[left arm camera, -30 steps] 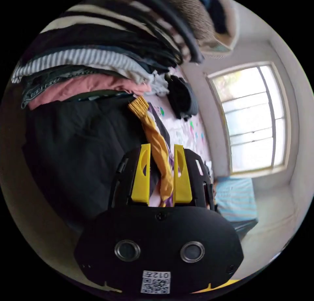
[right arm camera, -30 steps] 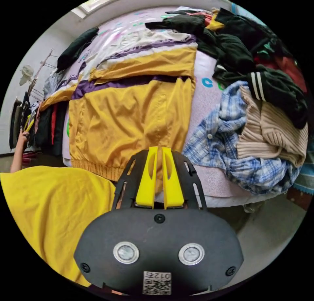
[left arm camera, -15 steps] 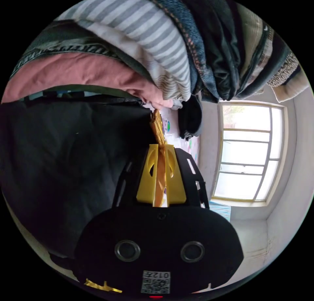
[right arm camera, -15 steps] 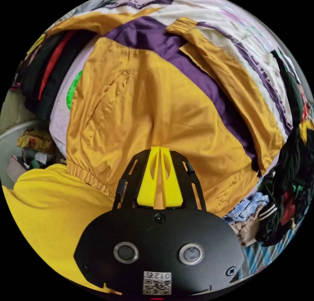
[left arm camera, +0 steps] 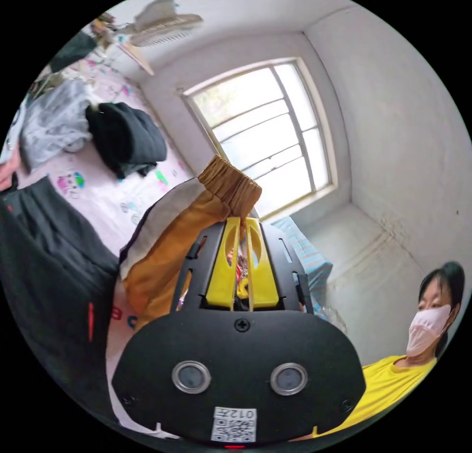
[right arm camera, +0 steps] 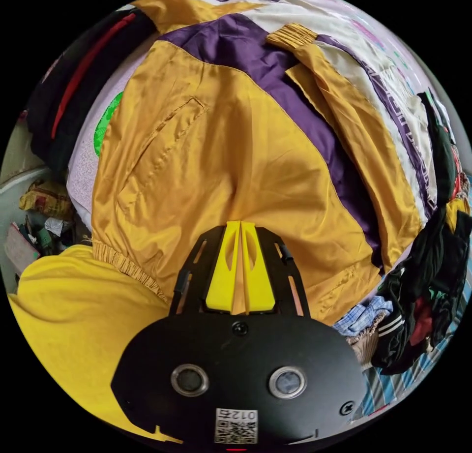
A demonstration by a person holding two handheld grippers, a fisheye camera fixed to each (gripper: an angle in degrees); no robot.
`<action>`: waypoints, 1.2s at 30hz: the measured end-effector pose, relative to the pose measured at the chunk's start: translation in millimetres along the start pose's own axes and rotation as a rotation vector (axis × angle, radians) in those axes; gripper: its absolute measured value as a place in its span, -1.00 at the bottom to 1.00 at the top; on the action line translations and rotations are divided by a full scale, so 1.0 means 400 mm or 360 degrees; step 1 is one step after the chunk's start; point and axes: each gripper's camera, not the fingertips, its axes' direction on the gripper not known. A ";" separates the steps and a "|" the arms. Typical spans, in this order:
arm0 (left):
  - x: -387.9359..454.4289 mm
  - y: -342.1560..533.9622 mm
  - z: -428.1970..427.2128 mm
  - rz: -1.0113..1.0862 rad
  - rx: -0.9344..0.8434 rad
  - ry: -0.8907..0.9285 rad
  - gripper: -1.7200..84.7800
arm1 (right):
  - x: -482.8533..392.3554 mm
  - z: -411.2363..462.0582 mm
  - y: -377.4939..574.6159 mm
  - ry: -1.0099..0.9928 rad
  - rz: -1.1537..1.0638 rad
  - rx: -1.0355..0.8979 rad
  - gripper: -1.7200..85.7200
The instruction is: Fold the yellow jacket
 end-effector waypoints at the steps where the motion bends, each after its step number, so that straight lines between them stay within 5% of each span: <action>1: 0.047 0.007 0.083 0.0043 -0.0069 0.0039 -0.95 | 0.018 0.001 0.011 -0.0036 0.0027 0.0041 -0.93; 10: 0.297 0.230 0.739 0.0295 -0.0690 0.0108 -0.95 | 0.223 -0.001 0.220 -0.0634 0.0395 0.0460 -0.94; 19: 0.240 0.570 1.218 0.0207 -0.1165 -0.0187 -0.95 | 0.461 0.062 0.460 -0.0869 0.0704 0.0608 -0.93; 28: 0.280 0.626 1.295 0.0276 -0.1299 -0.0200 -0.95 | 0.926 -0.026 0.515 -0.1286 0.1241 0.1180 -0.71; 32: 0.344 0.613 1.316 0.0419 -0.1370 -0.0214 -0.95 | 1.092 -0.021 0.405 -0.1688 0.1302 0.1155 -0.60; 36: 0.402 0.594 1.339 0.0484 -0.1385 -0.0252 -0.95 | 1.145 0.017 0.318 -0.1729 0.1365 0.0855 -0.58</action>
